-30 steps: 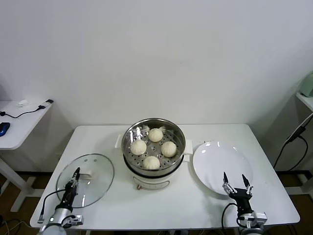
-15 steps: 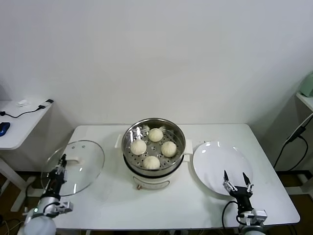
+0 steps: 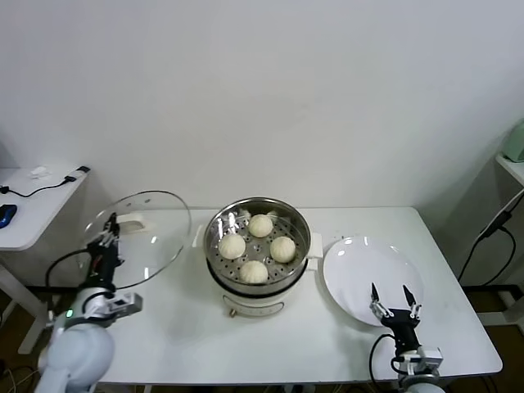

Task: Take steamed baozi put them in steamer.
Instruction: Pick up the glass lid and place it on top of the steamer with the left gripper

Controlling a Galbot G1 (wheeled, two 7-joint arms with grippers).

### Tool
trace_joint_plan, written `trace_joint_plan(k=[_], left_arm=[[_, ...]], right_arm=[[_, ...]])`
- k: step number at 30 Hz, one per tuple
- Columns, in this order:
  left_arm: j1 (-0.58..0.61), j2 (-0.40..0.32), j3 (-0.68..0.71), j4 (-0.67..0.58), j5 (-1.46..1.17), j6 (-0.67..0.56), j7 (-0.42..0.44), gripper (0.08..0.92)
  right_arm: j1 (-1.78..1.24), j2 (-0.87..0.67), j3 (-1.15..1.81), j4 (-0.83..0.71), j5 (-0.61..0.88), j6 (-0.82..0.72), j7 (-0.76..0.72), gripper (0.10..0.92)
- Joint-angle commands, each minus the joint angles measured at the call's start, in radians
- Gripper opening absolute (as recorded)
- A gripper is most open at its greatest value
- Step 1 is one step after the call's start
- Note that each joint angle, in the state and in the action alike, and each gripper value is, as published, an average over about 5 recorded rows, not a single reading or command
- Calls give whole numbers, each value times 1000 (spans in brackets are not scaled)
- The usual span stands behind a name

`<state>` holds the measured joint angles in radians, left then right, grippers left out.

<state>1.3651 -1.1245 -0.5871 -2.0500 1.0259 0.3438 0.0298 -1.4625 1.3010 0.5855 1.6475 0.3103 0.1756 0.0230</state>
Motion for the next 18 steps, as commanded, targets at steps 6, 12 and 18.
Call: trace_joint_plan(k=[6, 12, 18], left_arm=[[-180, -214, 564, -102, 365, 314, 197, 151], [-261, -304, 657, -5, 439, 360, 243, 151], [-303, -368, 691, 74, 474, 367, 244, 151]], right_arm=[[-11, -14, -5, 13, -7, 12, -11, 823], [-13, -16, -1, 0, -3, 22, -16, 823], [-17, -13, 11, -3, -1, 35, -19, 823]])
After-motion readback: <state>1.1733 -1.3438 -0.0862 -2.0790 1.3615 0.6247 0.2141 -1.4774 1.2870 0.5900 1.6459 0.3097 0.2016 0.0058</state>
